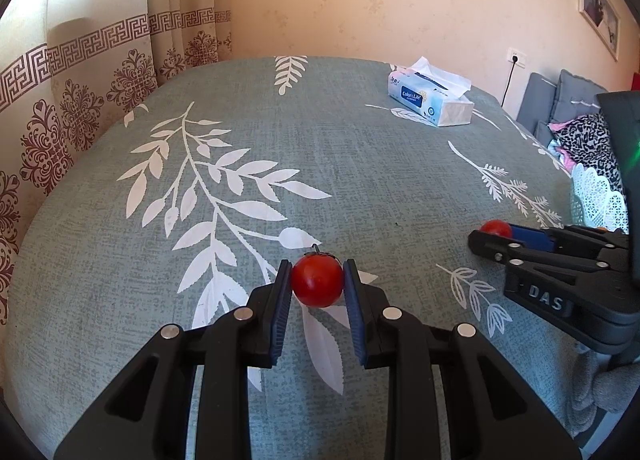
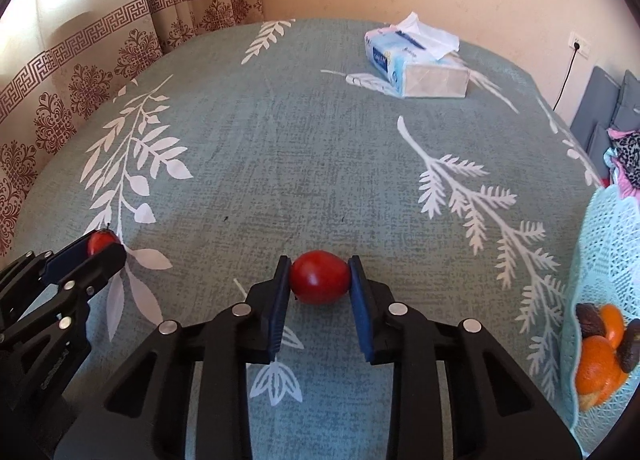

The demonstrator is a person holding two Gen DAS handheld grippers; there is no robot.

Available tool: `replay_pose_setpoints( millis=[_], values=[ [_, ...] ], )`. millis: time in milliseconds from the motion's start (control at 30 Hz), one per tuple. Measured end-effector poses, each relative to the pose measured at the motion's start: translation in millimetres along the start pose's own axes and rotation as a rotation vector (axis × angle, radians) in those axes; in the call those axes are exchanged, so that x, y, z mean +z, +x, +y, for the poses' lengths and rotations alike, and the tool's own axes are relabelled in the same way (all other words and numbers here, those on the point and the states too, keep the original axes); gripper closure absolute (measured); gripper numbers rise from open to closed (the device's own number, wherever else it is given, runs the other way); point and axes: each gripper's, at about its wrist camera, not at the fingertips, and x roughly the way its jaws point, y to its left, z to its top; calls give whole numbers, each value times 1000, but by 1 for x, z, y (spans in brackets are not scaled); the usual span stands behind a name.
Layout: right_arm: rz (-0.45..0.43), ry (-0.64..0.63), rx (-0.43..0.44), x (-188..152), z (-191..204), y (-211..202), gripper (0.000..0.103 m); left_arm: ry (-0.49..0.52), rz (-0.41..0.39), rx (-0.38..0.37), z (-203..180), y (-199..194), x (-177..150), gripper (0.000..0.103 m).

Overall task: Organize fruits
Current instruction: 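Carry both tomatoes into the blue basket and open both tools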

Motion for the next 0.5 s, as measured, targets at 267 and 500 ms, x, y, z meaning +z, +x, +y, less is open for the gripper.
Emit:
replay_pose_setpoints(
  millis=[267, 500],
  values=[
    [-44, 5, -14, -3, -4, -25, 73, 12, -4, 10, -6, -3, 0, 77],
    [-90, 15, -36, -9, -13, -48, 73, 21, -3, 4, -17, -10, -2, 77]
  ],
)
